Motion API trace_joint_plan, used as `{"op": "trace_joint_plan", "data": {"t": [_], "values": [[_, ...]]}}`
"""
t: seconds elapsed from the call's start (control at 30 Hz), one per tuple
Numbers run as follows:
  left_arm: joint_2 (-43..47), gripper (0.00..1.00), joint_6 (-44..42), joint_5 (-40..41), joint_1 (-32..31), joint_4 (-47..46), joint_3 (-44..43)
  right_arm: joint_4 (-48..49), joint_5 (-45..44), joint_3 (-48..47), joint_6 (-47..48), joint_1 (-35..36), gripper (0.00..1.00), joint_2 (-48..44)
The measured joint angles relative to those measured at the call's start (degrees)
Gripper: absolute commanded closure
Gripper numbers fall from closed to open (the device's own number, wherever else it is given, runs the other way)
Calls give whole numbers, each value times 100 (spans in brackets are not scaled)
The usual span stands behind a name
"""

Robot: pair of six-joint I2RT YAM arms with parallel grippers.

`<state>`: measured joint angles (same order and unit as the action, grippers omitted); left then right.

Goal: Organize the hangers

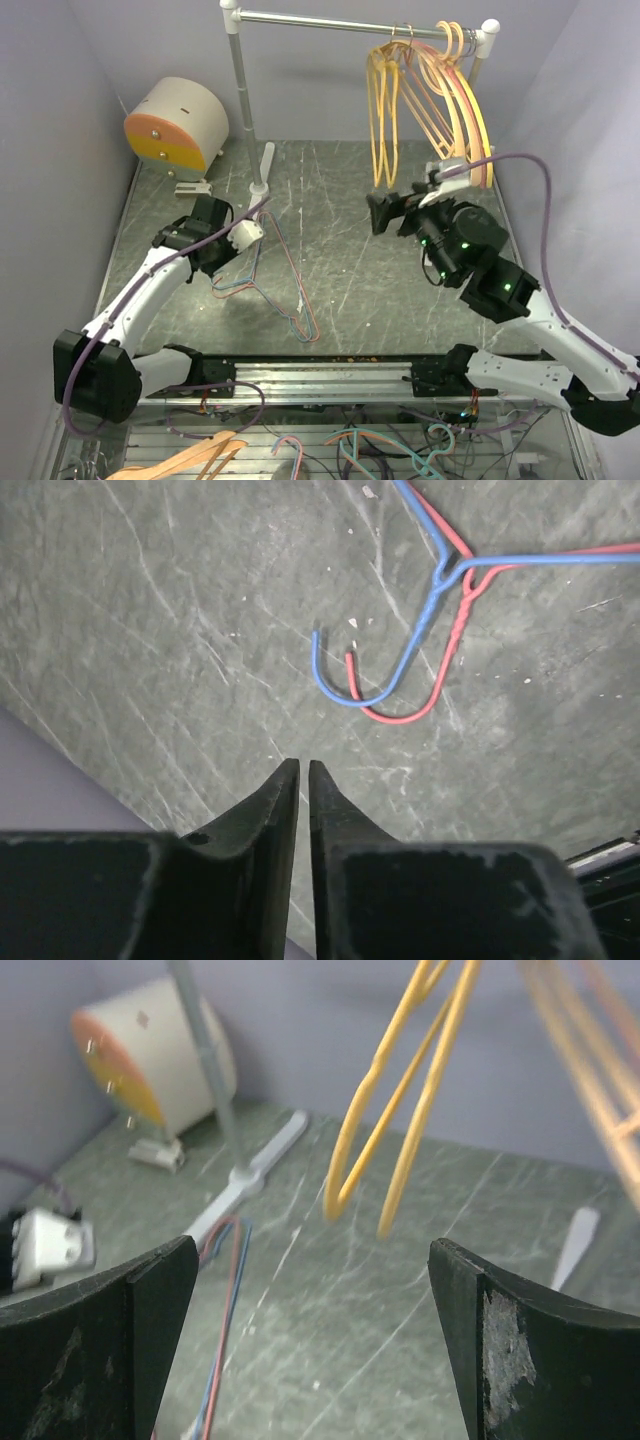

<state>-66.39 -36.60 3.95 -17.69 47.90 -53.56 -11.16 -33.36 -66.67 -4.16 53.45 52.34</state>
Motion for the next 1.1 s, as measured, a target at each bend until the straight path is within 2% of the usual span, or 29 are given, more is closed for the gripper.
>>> {"op": "trace_joint_plan", "data": {"t": [0.13, 0.23, 0.43, 0.6, 0.87, 1.1], "values": [[-271, 74, -50, -116, 0, -299, 103, -127, 590, 719, -400, 28, 0, 0], [-608, 60, -94, -339, 0, -507, 103, -232, 953, 1231, -708, 33, 0, 160], [-1215, 53, -227, -603, 0, -813, 293, -267, 1209, 1624, -1021, 37, 0, 243], [-1587, 54, -286, -745, 0, -850, 455, -87, 1215, 1624, -1040, 37, 0, 361], [-1543, 59, -350, -761, 0, -1071, 826, 92, 1217, 1762, -1032, 37, 0, 439], [-1624, 60, -354, -697, 0, -1224, 929, 103, 1193, 1762, -1023, 37, 0, 448]]}}
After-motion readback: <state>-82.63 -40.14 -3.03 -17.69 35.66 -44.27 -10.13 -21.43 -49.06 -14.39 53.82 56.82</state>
